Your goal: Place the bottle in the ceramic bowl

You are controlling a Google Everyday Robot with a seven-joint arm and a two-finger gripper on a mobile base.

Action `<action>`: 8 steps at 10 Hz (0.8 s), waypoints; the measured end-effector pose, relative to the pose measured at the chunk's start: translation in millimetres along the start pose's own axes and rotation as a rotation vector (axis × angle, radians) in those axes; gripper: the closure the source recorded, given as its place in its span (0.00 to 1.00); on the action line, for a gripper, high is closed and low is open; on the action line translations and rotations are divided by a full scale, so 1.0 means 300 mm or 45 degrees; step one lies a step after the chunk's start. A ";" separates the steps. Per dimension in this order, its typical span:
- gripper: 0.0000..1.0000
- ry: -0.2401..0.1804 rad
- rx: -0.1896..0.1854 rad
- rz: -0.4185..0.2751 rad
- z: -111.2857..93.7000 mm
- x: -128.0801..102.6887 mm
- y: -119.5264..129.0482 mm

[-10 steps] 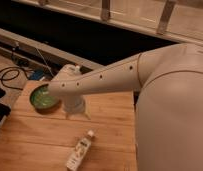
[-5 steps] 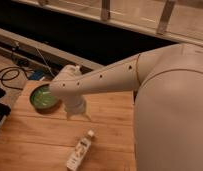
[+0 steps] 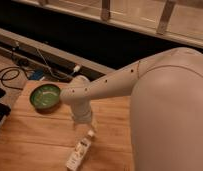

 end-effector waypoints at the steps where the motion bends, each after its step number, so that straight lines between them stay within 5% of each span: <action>1: 0.35 0.039 -0.012 0.016 0.037 0.019 -0.013; 8: 0.35 0.336 -0.093 0.039 0.291 0.180 0.001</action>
